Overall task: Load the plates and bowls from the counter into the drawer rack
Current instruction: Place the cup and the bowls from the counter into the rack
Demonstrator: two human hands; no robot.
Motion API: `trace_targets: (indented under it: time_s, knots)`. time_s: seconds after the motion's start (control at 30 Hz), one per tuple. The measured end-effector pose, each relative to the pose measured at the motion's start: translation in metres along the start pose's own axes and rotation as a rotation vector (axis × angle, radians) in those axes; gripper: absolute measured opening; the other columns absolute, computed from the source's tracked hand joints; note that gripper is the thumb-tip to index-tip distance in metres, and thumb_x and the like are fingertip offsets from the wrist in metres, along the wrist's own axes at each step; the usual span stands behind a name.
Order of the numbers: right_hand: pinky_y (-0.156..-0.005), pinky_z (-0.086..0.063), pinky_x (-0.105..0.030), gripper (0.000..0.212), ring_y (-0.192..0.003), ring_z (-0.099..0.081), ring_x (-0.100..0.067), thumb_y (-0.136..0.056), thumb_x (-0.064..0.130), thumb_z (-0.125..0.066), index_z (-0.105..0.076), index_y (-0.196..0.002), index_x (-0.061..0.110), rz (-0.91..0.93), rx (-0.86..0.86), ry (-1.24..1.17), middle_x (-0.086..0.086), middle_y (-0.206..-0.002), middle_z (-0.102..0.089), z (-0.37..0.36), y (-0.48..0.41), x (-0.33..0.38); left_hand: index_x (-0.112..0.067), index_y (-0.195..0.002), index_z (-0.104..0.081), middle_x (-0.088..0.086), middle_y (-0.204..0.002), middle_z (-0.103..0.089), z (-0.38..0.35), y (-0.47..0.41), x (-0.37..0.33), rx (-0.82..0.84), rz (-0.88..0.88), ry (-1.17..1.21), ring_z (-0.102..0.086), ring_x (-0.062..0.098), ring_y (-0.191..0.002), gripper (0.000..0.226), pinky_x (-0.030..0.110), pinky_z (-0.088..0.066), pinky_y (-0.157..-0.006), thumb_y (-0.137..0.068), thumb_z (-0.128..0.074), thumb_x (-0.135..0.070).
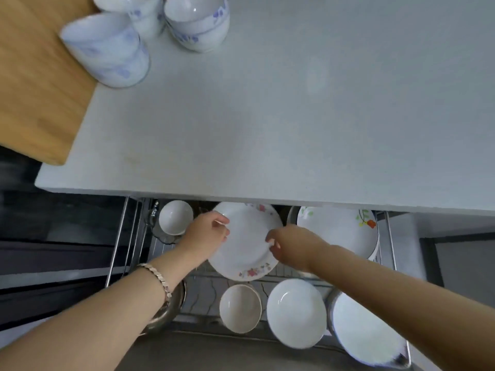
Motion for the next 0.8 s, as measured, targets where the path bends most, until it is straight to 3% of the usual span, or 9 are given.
trace_targets:
  time_s: [0.07, 0.13, 0.27, 0.33, 0.47, 0.57, 0.63, 0.7, 0.8]
  knots:
    - [-0.089, -0.043, -0.026, 0.03, -0.112, -0.057, -0.028, -0.092, 0.019, -0.044, -0.059, -0.117, 0.013, 0.027, -0.127, -0.074, -0.01, -0.12, -0.062, 0.052, -0.007, 0.022, -0.017, -0.093, -0.064, -0.005, -0.08, -0.068, 0.047, -0.005, -0.028, -0.065, -0.085, -0.039, -0.066, 0.013, -0.077, 0.018, 0.022, -0.045, -0.06, -0.091, -0.049, -0.007]
    - [-0.089, -0.047, -0.028, 0.027, -0.106, -0.06, -0.029, -0.091, 0.018, -0.044, -0.063, -0.109, 0.009, 0.011, -0.24, -0.134, -0.012, -0.113, -0.066, 0.103, -0.018, 0.042, -0.013, -0.097, -0.064, -0.005, -0.077, -0.066, 0.094, -0.014, -0.055, -0.121, -0.153, -0.079, -0.064, 0.013, -0.075, 0.018, 0.021, -0.049, -0.065, -0.092, -0.048, -0.008]
    - [-0.088, -0.052, -0.03, 0.028, -0.095, -0.067, -0.026, -0.091, 0.024, -0.047, -0.063, -0.111, 0.012, -0.034, -0.394, -0.306, -0.011, -0.11, -0.069, 0.187, -0.054, 0.085, -0.02, -0.075, -0.058, 0.006, -0.077, -0.068, 0.175, -0.042, -0.103, -0.244, -0.215, -0.082, -0.065, 0.026, -0.072, 0.022, 0.038, -0.055, -0.079, -0.086, -0.048, -0.004]
    - [-0.081, -0.054, -0.032, 0.031, -0.08, -0.068, -0.024, -0.091, 0.027, -0.048, -0.063, -0.109, 0.006, -0.077, -0.43, -0.485, -0.013, -0.103, -0.071, 0.222, -0.082, 0.105, -0.018, -0.077, -0.057, 0.015, -0.091, -0.071, 0.206, -0.06, -0.121, -0.27, -0.242, -0.096, -0.068, 0.03, -0.081, 0.019, 0.041, -0.055, -0.084, -0.084, -0.048, -0.003]
    - [-0.069, -0.056, -0.032, 0.043, -0.065, -0.065, -0.023, -0.091, 0.036, -0.05, -0.055, -0.111, -0.002, -0.242, -0.477, -0.981, -0.013, -0.091, -0.065, 0.275, -0.146, 0.129, -0.026, -0.072, -0.053, 0.013, -0.105, -0.068, 0.247, -0.099, -0.139, -0.265, -0.269, -0.12, -0.066, 0.033, -0.097, 0.023, 0.042, -0.053, -0.088, -0.084, -0.047, -0.007]
    - [-0.071, -0.057, -0.037, 0.052, -0.095, -0.065, -0.033, -0.09, 0.042, -0.051, -0.043, -0.126, 0.006, -0.338, -0.515, -1.393, -0.022, -0.116, -0.054, 0.297, -0.19, 0.132, -0.03, -0.073, -0.05, 0.011, -0.105, -0.067, 0.257, -0.124, -0.14, -0.232, -0.278, -0.083, -0.067, 0.033, -0.094, 0.025, 0.042, -0.054, -0.082, -0.084, -0.047, -0.008]
    - [-0.073, -0.054, -0.038, 0.061, -0.115, -0.056, -0.036, -0.09, 0.046, -0.05, -0.033, -0.139, 0.013, -0.343, -0.553, -1.577, -0.022, -0.132, -0.044, 0.307, -0.214, 0.129, -0.028, -0.076, -0.051, 0.012, -0.104, -0.067, 0.257, -0.136, -0.136, -0.21, -0.296, -0.062, -0.068, 0.034, -0.092, 0.023, 0.041, -0.054, -0.076, -0.084, -0.047, -0.007]
    - [-0.076, -0.054, -0.038, 0.061, -0.12, -0.051, -0.034, -0.091, 0.043, -0.05, -0.03, -0.142, 0.017, -0.309, -0.604, -1.658, -0.014, -0.141, -0.038, 0.317, -0.233, 0.125, -0.025, -0.082, -0.055, 0.012, -0.105, -0.067, 0.257, -0.146, -0.13, -0.187, -0.309, -0.052, -0.067, 0.032, -0.094, 0.019, 0.039, -0.053, -0.074, -0.083, -0.047, -0.008]
    - [-0.084, -0.053, -0.043, 0.05, -0.122, -0.05, -0.035, -0.095, 0.02, -0.044, -0.029, -0.142, 0.014, -0.245, -0.679, -1.707, -0.012, -0.144, -0.035, 0.327, -0.25, 0.12, -0.021, -0.091, -0.059, 0.012, -0.107, -0.068, 0.259, -0.156, -0.118, -0.171, -0.318, -0.046, -0.067, 0.031, -0.097, 0.02, 0.041, -0.053, -0.083, -0.083, -0.046, -0.007]
Point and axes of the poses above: each hand's wrist, its own y-axis away from the middle knuckle, its own z-axis out of the back of the hand, x = y × z, the point moved 6 cm from there along -y, towards the middle knuckle
